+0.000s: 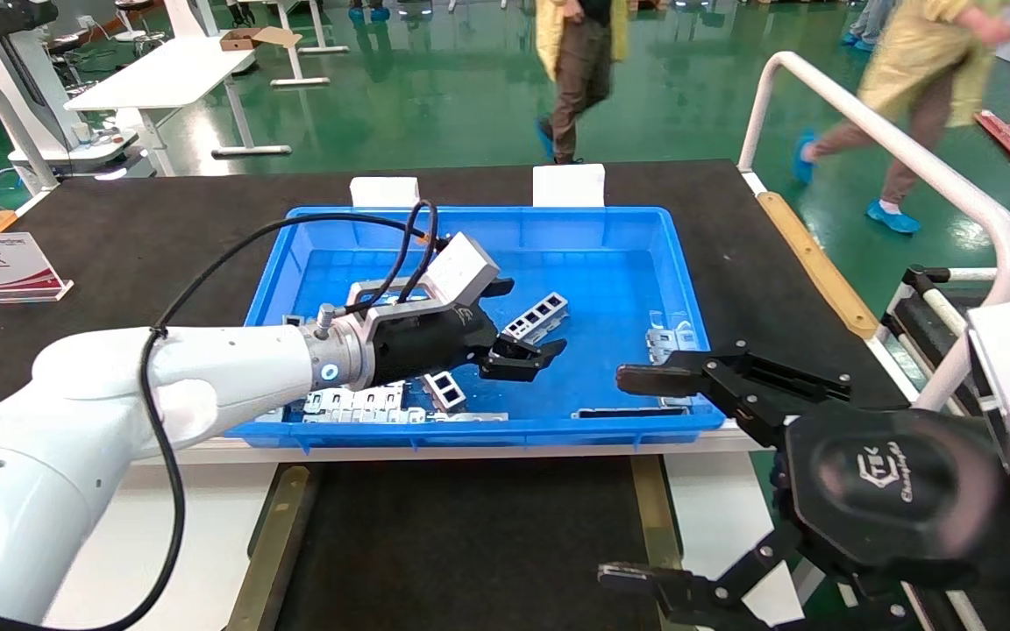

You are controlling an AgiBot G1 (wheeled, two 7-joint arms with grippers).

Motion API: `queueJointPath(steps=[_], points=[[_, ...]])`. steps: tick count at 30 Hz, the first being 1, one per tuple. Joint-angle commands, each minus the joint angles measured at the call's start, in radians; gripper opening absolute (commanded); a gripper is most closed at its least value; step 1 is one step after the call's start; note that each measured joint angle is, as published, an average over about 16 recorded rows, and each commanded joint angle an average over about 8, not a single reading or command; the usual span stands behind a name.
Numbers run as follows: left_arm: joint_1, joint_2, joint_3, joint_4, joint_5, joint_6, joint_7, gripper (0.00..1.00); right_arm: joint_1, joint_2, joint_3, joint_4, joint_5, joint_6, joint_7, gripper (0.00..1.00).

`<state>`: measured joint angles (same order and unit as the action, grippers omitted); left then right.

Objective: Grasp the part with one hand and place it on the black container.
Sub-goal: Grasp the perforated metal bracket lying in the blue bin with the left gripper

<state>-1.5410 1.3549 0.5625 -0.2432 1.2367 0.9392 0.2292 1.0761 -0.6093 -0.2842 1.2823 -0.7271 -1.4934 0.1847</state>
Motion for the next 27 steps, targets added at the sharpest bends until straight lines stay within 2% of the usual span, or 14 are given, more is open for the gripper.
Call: queueJointPath(steps=[1,4,5,11,12,13,27], points=[[0.0,0.013,0.01,0.021,0.0,-0.027,0.012,1.0,0.0,0.0,0.0,0.0,0.0,0.0,0.0,1.0],[0.013,0.015,0.042,0.009,-0.005,-0.053,0.0,0.97,0.0,0.0,0.0,0.0,0.0,0.0,0.0,0.99],[0.018,0.015,0.053,0.004,-0.007,-0.062,-0.006,0.9,0.0,0.0,0.0,0.0,0.0,0.0,0.0,0.9],[0.036,0.015,0.119,-0.028,-0.027,-0.127,-0.042,0.15,0.0,0.0,-0.001,0.0,0.001,0.0,0.0,0.15],[0.038,0.015,0.128,-0.033,-0.033,-0.14,-0.046,0.05,0.0,0.0,-0.001,0.0,0.001,0.0,0.0,0.04],[0.04,0.015,0.136,-0.037,-0.04,-0.152,-0.051,0.0,0.0,0.0,-0.001,0.0,0.001,0.0,0.0,0.0],[0.061,0.012,0.237,-0.072,-0.143,-0.268,-0.068,0.0,0.0,0.001,-0.002,0.0,0.001,0.001,-0.001,0.0]])
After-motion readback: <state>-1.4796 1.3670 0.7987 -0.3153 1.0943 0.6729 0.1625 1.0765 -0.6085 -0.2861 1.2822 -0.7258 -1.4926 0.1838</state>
